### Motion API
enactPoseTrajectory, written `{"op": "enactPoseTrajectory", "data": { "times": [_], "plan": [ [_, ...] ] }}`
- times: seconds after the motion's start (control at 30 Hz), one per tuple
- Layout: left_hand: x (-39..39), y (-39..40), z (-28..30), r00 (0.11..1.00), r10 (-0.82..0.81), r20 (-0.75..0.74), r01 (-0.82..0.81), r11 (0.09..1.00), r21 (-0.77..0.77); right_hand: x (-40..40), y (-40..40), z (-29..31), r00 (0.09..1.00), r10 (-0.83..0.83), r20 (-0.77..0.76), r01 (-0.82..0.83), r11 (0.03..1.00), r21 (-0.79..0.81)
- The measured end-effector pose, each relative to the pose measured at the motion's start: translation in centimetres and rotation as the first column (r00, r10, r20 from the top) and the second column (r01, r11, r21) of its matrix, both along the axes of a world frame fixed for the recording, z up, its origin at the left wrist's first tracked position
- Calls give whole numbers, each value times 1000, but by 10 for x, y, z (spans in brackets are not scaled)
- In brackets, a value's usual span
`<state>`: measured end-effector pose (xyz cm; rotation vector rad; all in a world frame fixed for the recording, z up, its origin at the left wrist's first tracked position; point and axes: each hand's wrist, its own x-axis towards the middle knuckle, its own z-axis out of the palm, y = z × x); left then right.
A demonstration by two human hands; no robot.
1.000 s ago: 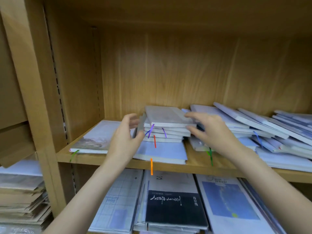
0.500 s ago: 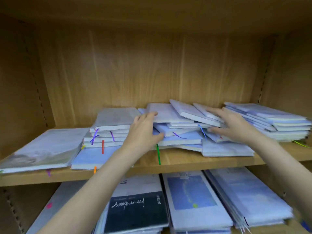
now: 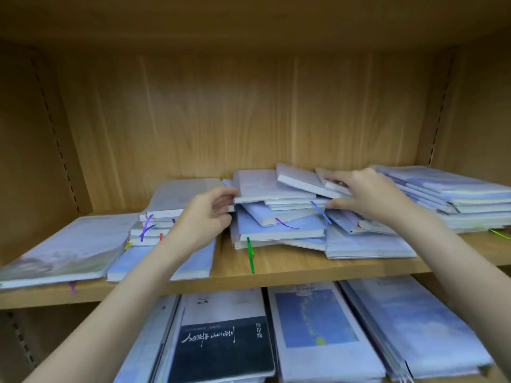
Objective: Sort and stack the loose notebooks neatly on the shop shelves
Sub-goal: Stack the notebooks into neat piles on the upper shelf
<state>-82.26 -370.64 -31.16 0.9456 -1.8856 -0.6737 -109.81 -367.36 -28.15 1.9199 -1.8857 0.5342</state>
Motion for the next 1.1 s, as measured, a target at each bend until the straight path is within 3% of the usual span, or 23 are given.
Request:
{"op": "enactPoseTrajectory", "data": {
  "times": [0.1, 0.2, 0.27, 0.37, 0.53, 0.67, 0.9, 0.97, 1.1],
  "plan": [
    [11, 9, -18, 999, 38, -8, -38, 996, -83, 12, 4, 2, 998, 61, 21, -60, 998, -18],
    [20, 13, -30, 998, 51, 44, -47, 996, -78, 43, 16, -6, 907, 419, 26, -414, 904, -108],
    [23, 11, -32, 990, 57, 126, -53, 998, -41, 67, 21, -27, 853, 521, -30, -522, 851, -52],
    [26, 9, -29, 991, 27, 131, -37, 997, 69, 75, 7, -54, 852, 492, -178, -518, 843, -147],
    [31, 13, -30, 995, 36, 98, -43, 996, 72, 74, -1, -51, 895, 370, -249, -443, 807, -391],
    [27, 15, -34, 994, 59, 94, -70, 990, 122, 79, -2, -37, 940, 302, -160, -341, 797, -499],
    [3, 12, -31, 983, 29, 180, -55, 989, 138, 75, 1, -57, 931, 276, -241, -359, 813, -458],
    [0, 11, -34, 975, 31, 220, -57, 992, 113, 73, 6, -64, 928, 296, -226, -366, 831, -418],
    [3, 17, -40, 987, 55, 153, -67, 995, 71, 53, 22, -78, 951, 286, -120, -310, 888, -338]
  ]
}}
